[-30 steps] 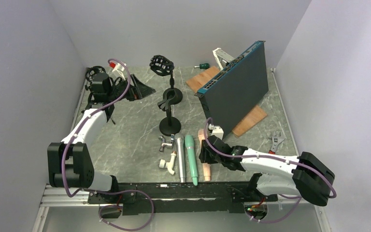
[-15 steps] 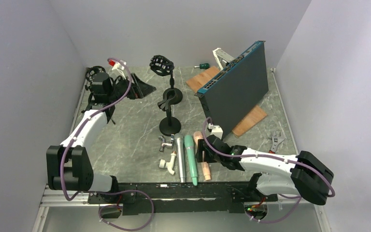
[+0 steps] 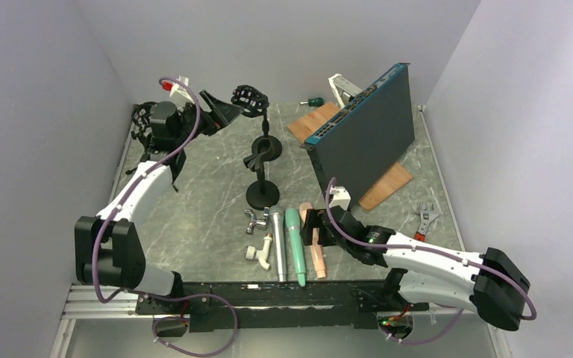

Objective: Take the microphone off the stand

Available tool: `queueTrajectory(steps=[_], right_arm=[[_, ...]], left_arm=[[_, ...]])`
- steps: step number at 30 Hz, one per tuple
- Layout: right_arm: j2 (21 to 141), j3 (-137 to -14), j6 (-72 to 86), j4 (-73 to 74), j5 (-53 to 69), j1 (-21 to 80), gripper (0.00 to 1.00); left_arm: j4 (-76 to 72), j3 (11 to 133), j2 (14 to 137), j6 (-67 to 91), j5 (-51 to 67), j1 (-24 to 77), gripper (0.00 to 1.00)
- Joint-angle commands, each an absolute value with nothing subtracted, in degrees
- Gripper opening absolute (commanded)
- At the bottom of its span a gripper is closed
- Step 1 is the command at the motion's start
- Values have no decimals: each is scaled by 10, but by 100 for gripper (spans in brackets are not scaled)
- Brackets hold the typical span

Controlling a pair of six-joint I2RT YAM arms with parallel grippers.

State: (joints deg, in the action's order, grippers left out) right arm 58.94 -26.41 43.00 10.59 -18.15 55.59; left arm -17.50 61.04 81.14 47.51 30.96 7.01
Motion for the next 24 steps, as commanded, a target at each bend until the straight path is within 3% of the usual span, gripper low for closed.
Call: queueTrajectory(steps=[1, 7, 13, 17, 22, 24], right_arm=[[548, -284, 411, 107, -194, 558, 90], [479, -267, 406, 124, -204, 558, 89], [406, -252, 416, 164, -227, 558, 89], [374, -248, 421, 189, -238, 558, 90], [354, -251, 423, 206, -245, 557, 89], [350, -254, 424, 212, -245, 558, 89]], left_arm=[[-195, 654, 827, 535, 219, 105, 89], [-121, 686, 856, 579, 112, 130, 81], [-133, 682, 877, 635, 87, 132, 64], [-129, 697, 893, 639, 82, 135, 58], [-137, 717, 929, 633, 98, 141, 41], [-158, 715, 943, 641, 118, 142, 30]])
